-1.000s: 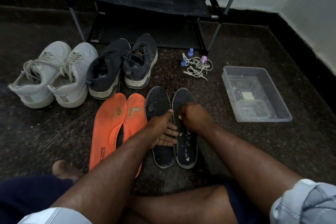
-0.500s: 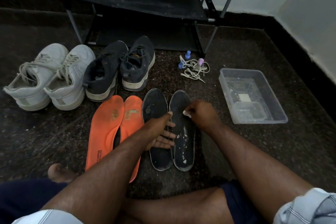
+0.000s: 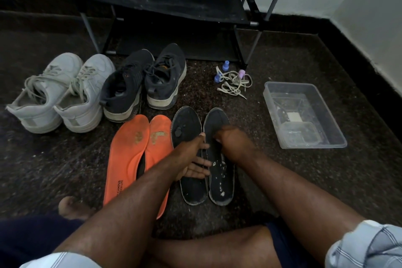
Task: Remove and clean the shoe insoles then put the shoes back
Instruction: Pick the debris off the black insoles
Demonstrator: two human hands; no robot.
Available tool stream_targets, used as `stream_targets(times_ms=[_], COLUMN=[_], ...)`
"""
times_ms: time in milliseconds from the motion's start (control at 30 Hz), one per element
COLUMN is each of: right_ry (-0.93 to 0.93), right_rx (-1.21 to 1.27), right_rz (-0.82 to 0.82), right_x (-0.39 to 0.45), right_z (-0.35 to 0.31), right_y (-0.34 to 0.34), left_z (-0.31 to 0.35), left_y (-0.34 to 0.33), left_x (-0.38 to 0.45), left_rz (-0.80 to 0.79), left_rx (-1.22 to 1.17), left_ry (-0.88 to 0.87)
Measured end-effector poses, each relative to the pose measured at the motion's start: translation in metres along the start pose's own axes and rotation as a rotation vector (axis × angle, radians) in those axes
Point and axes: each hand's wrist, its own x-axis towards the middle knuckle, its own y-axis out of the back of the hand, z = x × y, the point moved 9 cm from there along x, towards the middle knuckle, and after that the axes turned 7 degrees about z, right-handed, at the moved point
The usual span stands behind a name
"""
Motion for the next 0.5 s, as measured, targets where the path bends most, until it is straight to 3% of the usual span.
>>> stream_targets(times_ms=[100, 267, 400, 500], right_ry=[0.08, -0.06, 0.1, -0.026], right_rx=[0.004, -0.045, 0.001, -0.032], right_rz=[-0.031, 0.046, -0.029, -0.004], right_x=[-0.001, 0.002, -0.003, 0.001], right_z=[-0.009, 0.018, -0.016, 0.009], right_y=[-0.006, 0.001, -0.008, -0.004], left_z=[0.0, 0.0, 0.001, 0.0], left_y=[0.0, 0.0, 0.0, -0.001], left_x=[0.0, 0.0, 0.0, -0.001], left_rz=[0.004, 0.01, 0.017, 0.01], left_rx=[0.0, -0.006, 0.005, 0.0], left_ry=[0.004, 0.006, 0.0, 0.005])
